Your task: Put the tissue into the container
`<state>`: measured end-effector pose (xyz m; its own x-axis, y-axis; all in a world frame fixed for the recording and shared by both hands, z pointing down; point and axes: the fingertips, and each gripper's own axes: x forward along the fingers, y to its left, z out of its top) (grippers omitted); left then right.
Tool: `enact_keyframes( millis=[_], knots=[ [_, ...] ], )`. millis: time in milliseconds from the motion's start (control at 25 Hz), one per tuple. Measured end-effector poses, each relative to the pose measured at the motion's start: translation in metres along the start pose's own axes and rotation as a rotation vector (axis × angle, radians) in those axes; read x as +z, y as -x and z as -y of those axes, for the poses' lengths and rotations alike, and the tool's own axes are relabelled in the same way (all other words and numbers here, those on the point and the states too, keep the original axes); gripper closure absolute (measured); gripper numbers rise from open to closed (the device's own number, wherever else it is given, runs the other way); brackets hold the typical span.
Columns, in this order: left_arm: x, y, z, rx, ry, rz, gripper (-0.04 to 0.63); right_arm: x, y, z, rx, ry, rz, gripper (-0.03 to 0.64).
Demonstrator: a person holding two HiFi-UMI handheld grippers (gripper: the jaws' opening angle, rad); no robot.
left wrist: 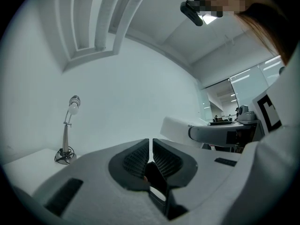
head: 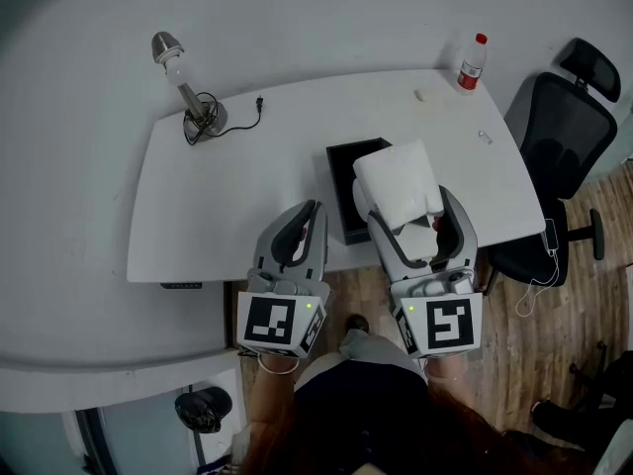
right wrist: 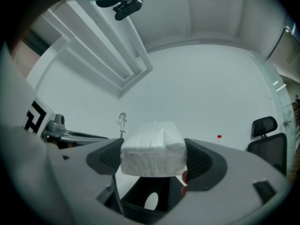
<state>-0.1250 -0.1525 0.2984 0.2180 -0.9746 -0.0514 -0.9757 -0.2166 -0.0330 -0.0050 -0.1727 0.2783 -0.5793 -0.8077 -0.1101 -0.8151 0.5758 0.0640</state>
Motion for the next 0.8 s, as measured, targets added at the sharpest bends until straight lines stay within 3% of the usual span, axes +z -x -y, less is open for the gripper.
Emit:
enact_keyframes(
  millis=[440,800],
  knots=[
    [-0.008,-0.011,-0.018,0.035,0.022,-0.025,0.560,-0.023,-0.016,0.004,0.005,-0.013,-0.058,0.204],
    [-0.012,-0.025,-0.027,-0.025,0.039,-0.024,0.561,-0.037,-0.030,0.001,-0.030,0.002,-0.096,0.204]
  ],
)
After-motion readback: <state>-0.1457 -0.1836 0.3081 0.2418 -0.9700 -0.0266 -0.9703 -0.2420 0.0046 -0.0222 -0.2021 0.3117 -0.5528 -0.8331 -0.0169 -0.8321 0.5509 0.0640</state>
